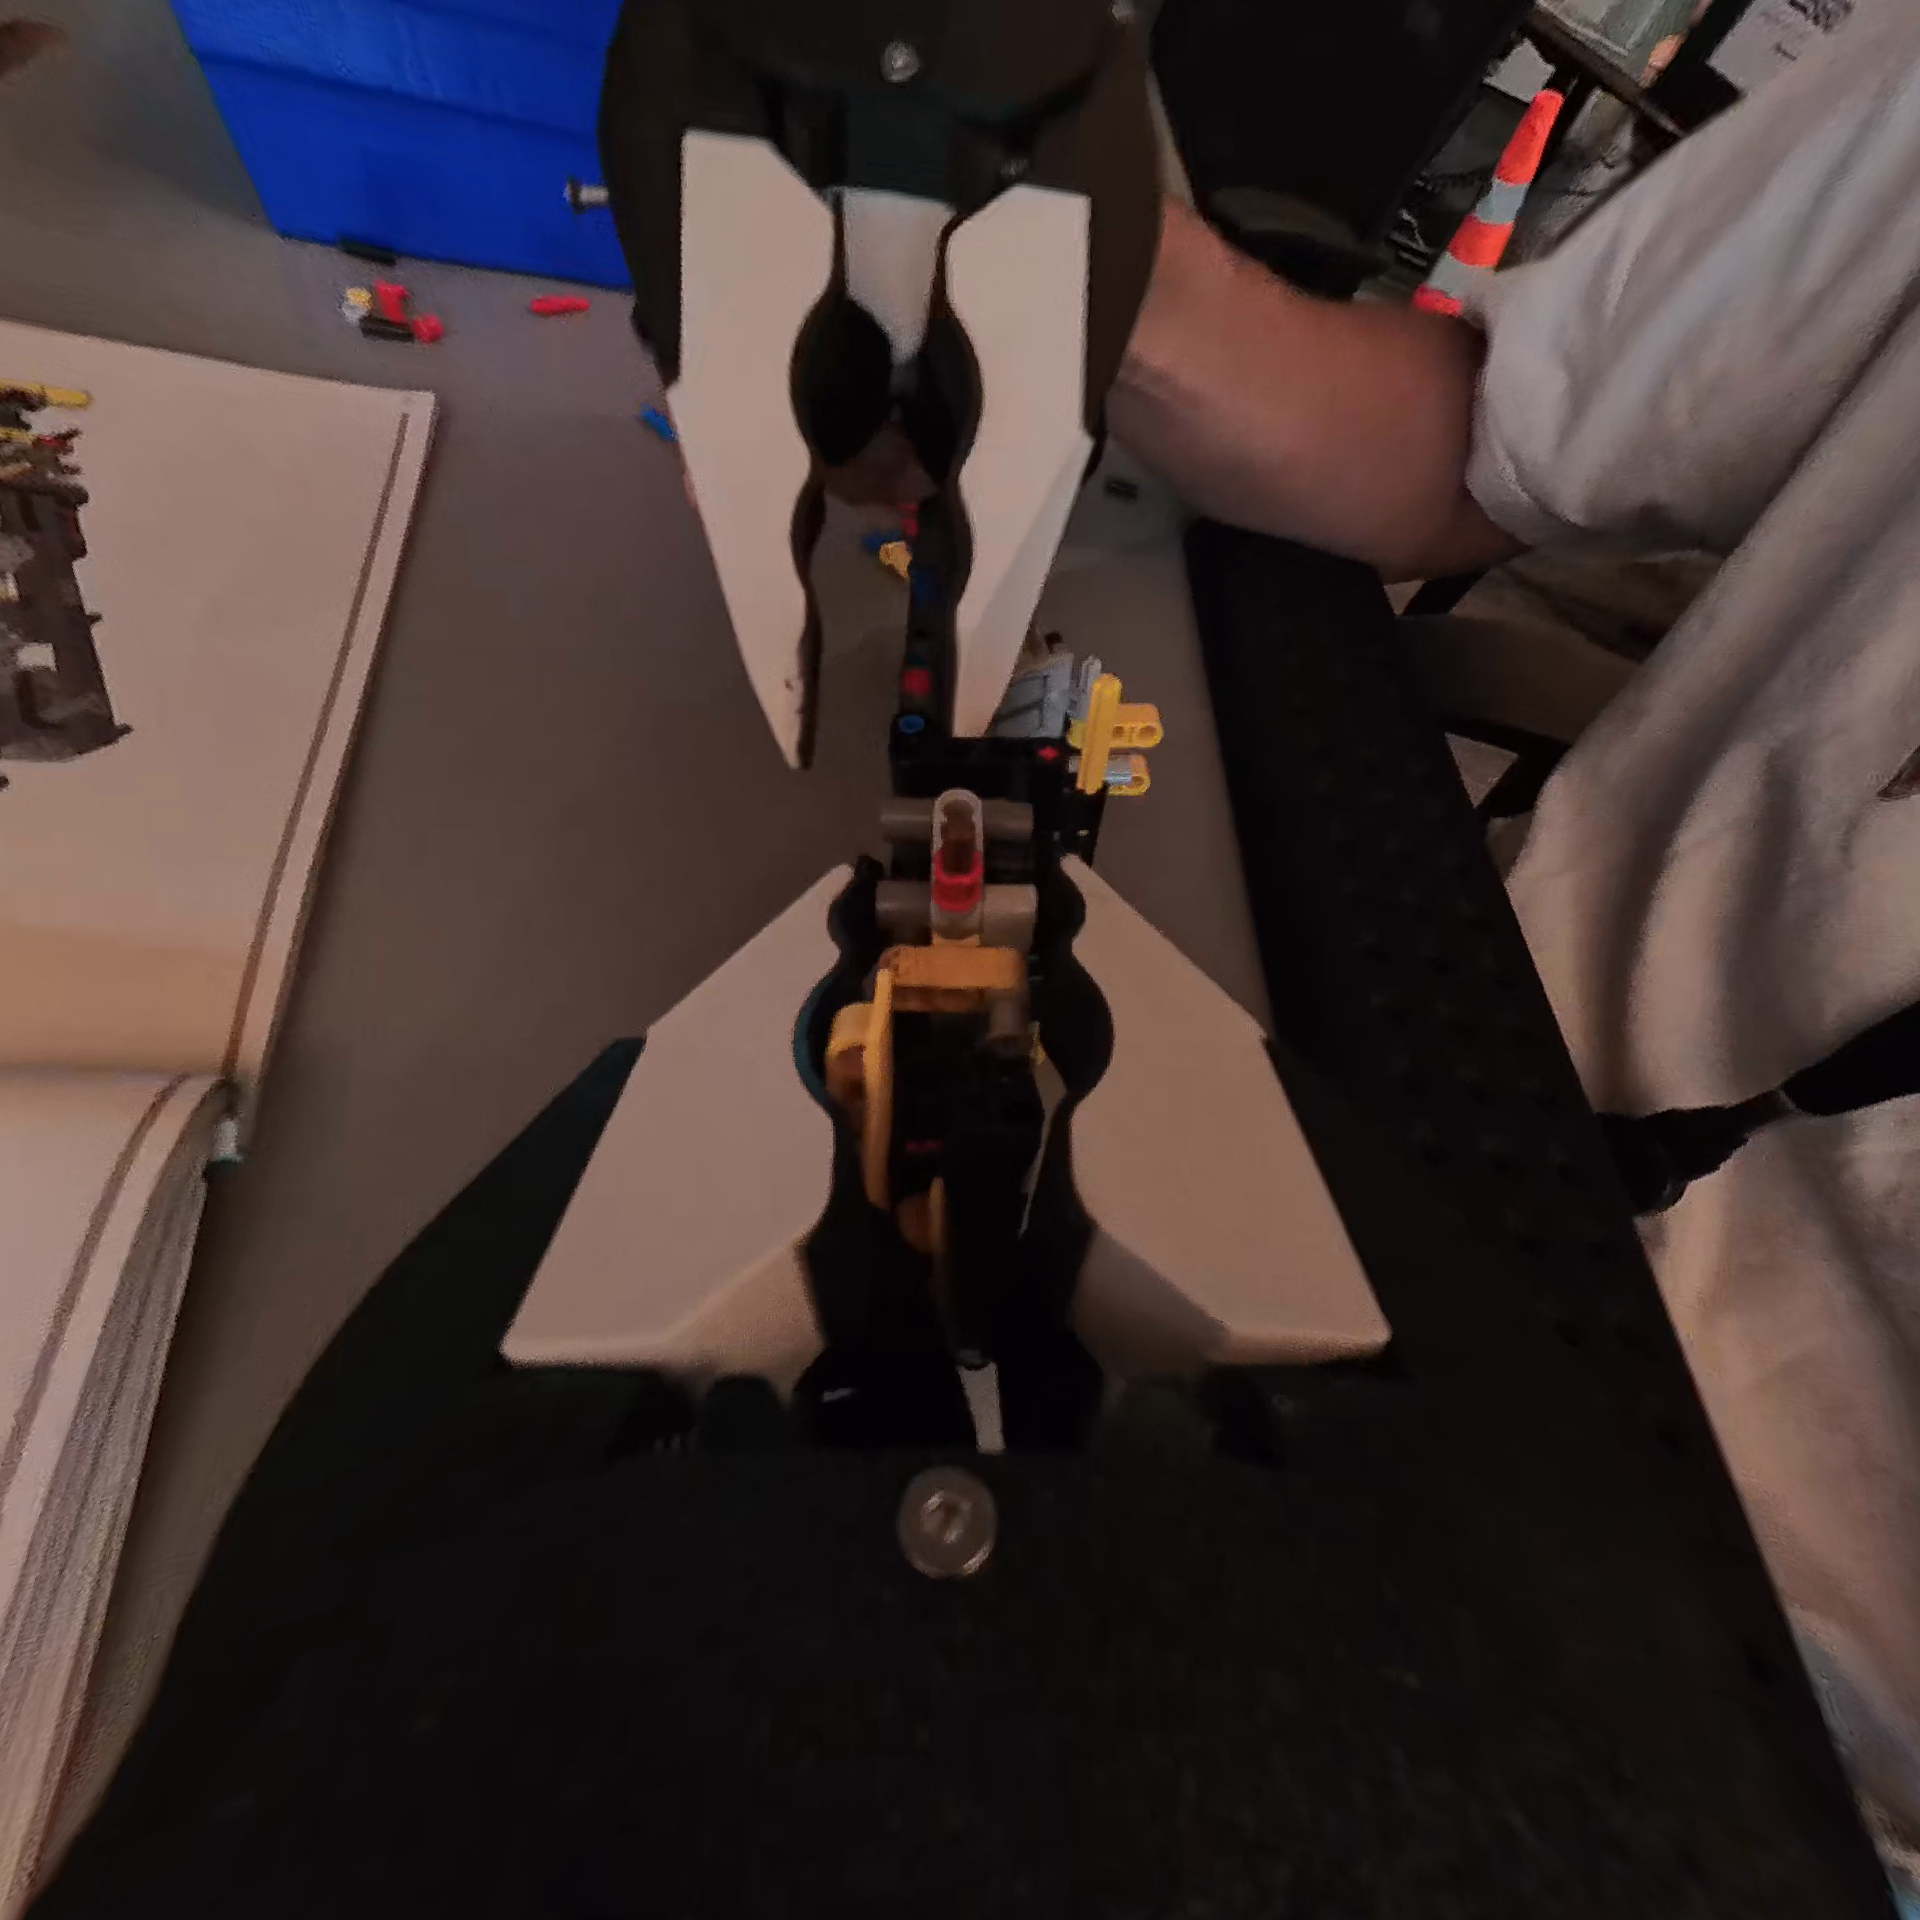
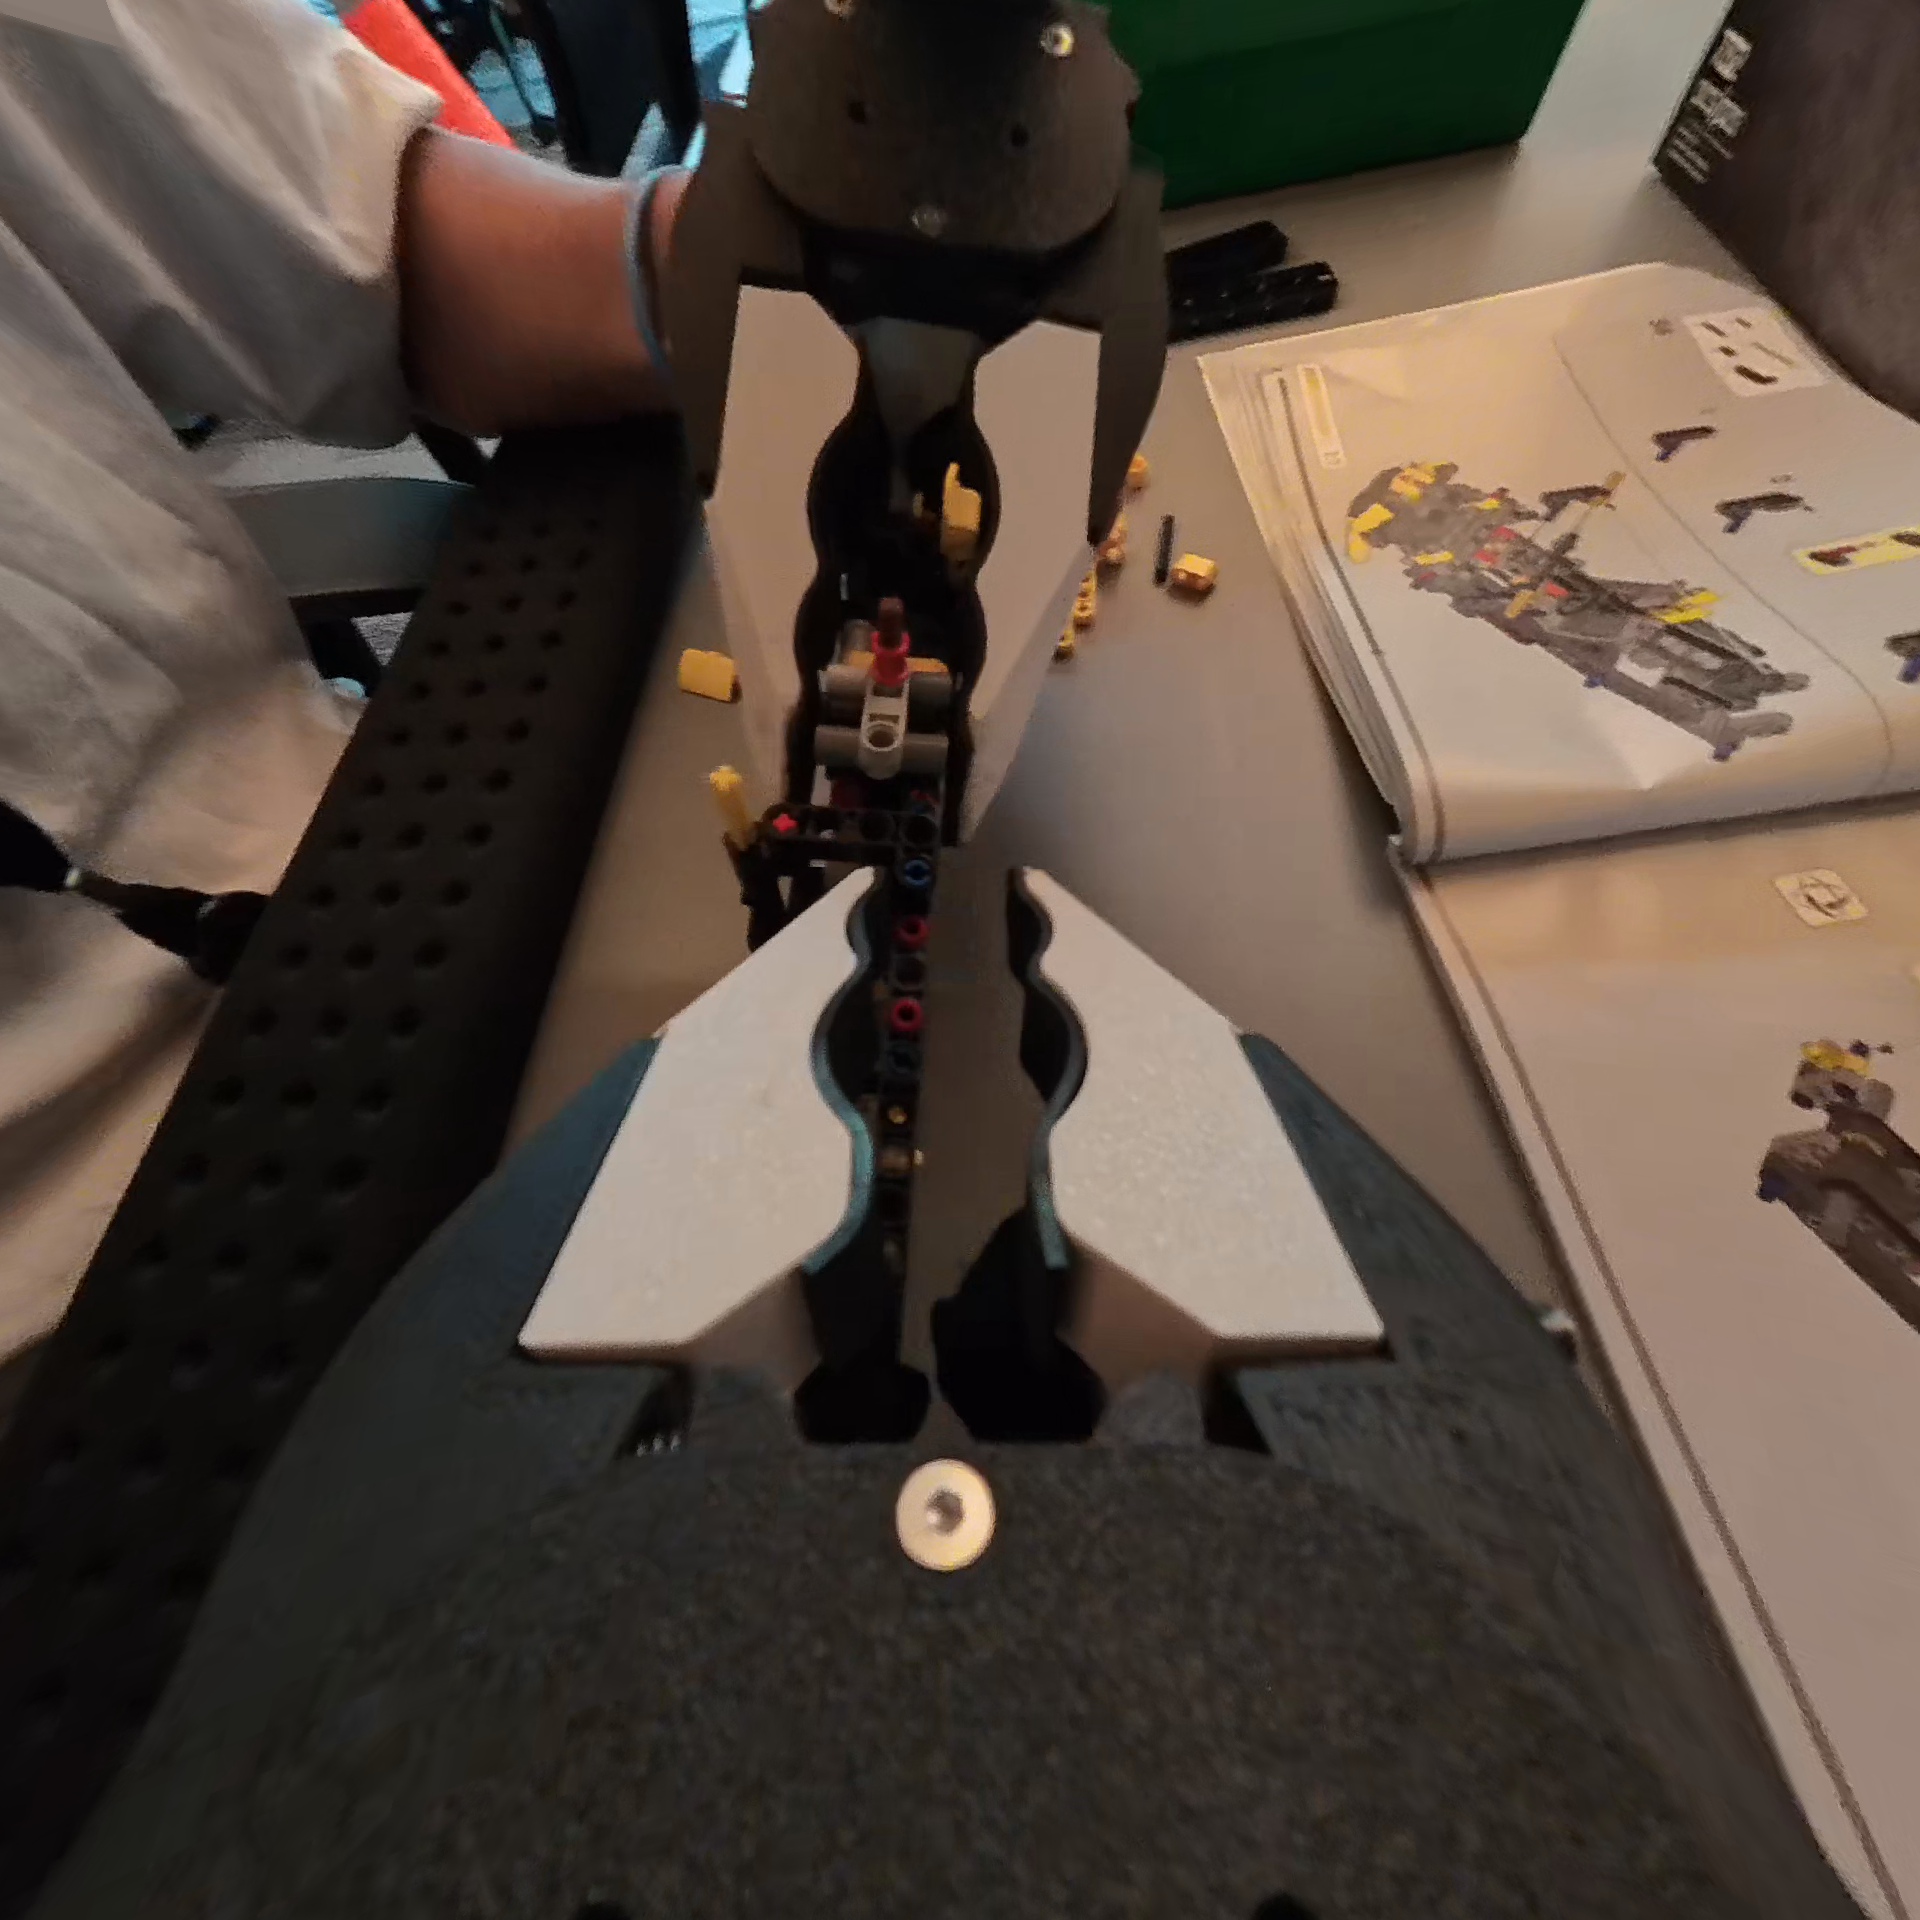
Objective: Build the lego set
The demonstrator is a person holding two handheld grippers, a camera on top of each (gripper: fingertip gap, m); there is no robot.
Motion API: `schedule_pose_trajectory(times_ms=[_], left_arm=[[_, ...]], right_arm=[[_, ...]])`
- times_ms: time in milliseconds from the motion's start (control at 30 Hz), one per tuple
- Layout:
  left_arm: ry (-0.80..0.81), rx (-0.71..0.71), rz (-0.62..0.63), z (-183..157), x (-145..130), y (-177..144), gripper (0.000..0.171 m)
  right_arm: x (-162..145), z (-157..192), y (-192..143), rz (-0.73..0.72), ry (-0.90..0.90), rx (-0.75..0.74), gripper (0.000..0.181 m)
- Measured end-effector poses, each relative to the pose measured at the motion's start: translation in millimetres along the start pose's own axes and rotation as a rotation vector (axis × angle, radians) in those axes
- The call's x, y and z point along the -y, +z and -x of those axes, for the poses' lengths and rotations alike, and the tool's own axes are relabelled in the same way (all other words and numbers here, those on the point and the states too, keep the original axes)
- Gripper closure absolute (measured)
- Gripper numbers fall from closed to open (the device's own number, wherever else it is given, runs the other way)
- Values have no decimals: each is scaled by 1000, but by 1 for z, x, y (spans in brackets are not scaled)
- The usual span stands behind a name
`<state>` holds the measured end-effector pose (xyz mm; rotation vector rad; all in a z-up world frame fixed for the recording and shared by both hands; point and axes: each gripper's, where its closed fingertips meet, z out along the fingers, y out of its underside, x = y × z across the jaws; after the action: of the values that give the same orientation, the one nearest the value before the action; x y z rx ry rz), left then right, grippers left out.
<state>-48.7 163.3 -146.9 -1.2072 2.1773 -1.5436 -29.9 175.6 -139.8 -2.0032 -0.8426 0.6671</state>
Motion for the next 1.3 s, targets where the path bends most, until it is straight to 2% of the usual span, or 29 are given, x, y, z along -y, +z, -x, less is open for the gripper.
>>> schedule_pose_trajectory(times_ms=[100,200,267,333,400,500,567,633,733,833,967,1033,1067,1133,1200,1300], left_arm=[[-140,1,4,8,-2,-1,147],[-312,-7,-13,17,-5,-3,147],[-396,18,-29,24,-7,-6,148],[-489,40,-58,29,-10,-10,148],[-581,53,-89,31,-15,-12,148],[-676,49,-127,25,-21,-12,148],[-710,65,-138,22,-24,-11,148],[-711,101,-136,21,-28,-14,147],[-706,118,-147,20,-30,-19,148],[-706,126,-152,22,-30,-19,147],[-720,102,-158,22,-31,-19,147],[-724,102,-154,24,-32,-20,145],[-720,94,-161,24,-31,-21,145],[-685,83,-191,23,-28,-24,142],[-633,96,-199,23,-25,-29,130],[-540,186,-214,33,-23,-45,123]], right_arm=[[5,-11,-11,-25,-7,-67,155],[25,-22,-42,-107,-1,-184,154],[34,-10,-48,-108,70,-201,154],[14,5,-29,40,164,-257,144],[-7,15,-4,143,215,-388,141],[-9,14,14,102,177,-606,146],[-11,-2,5,103,151,-789,155],[-7,2,14,61,182,-748,169],[-1,5,19,30,226,-701,167],[18,16,20,-46,274,-633,160],[-1,1,32,114,294,-713,156],[-7,-3,38,122,302,-717,170],[-6,-5,38,120,292,-715,170],[-6,-6,38,151,319,-682,171],[-10,-7,33,237,358,-652,172],[-19,-7,28,377,396,-594,175]])
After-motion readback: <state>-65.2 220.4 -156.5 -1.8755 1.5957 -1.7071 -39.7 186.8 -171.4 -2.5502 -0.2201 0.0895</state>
